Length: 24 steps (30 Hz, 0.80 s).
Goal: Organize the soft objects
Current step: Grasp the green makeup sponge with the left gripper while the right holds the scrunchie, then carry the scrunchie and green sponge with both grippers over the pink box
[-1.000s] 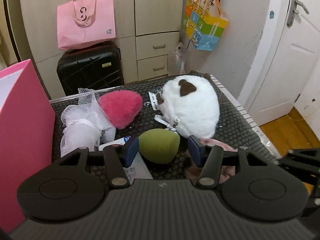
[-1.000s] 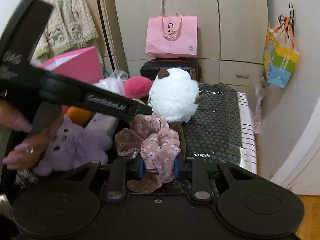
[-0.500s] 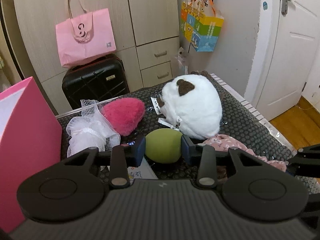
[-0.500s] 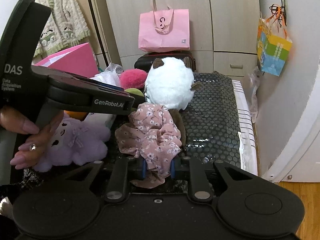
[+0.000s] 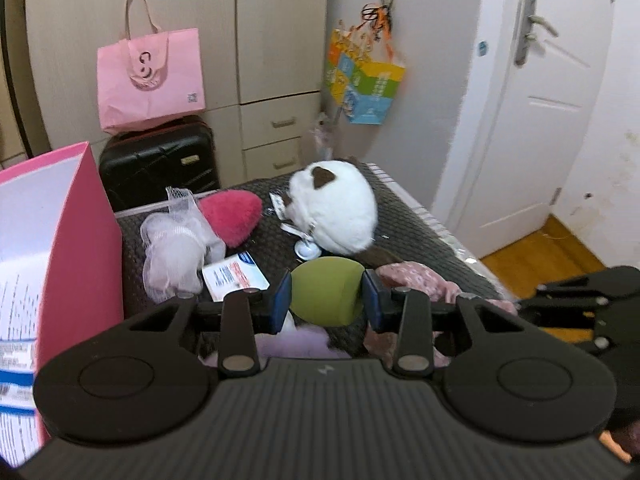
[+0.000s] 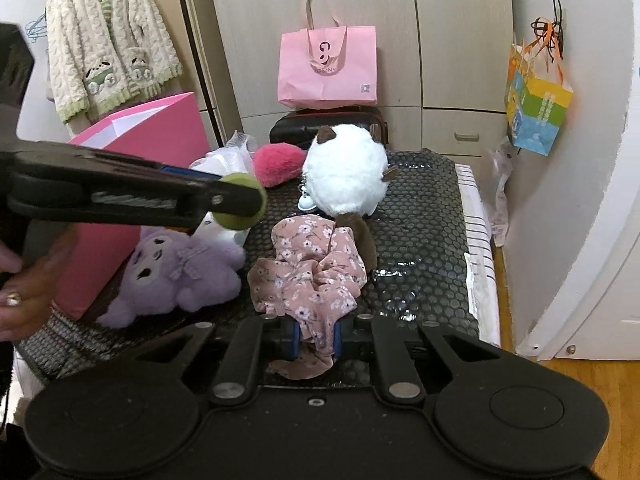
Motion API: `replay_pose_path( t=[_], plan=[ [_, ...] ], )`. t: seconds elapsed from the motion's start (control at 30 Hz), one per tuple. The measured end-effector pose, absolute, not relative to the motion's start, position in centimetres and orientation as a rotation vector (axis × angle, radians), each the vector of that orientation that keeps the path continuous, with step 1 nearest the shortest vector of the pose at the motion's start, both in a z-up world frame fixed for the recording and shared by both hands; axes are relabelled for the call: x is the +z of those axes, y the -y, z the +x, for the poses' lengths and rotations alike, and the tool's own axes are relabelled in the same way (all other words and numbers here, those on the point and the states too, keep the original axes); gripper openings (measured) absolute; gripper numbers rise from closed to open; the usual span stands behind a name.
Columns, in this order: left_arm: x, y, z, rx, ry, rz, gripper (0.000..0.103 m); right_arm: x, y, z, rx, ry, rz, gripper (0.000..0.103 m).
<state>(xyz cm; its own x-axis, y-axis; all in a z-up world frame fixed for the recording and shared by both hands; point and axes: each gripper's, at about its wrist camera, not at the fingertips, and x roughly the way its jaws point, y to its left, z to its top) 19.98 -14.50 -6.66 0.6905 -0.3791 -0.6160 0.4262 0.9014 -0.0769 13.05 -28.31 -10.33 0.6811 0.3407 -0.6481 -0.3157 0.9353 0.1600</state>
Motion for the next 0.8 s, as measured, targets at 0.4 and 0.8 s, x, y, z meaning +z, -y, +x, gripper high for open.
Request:
replay_pose_path(
  t=[0.4,0.8],
  plan=[
    [-5.0,10.2,14.9,-0.632,-0.808,0.045,0.037,-8.1,26.7,8.2,0.421,-0.81,-0.041,0.017],
    [-4.3,3.6,10.2,-0.616,-0.967,0.081,0.037,-6.2,21.6,4.7,0.64,-0.882,-0.077,0.017]
  ],
)
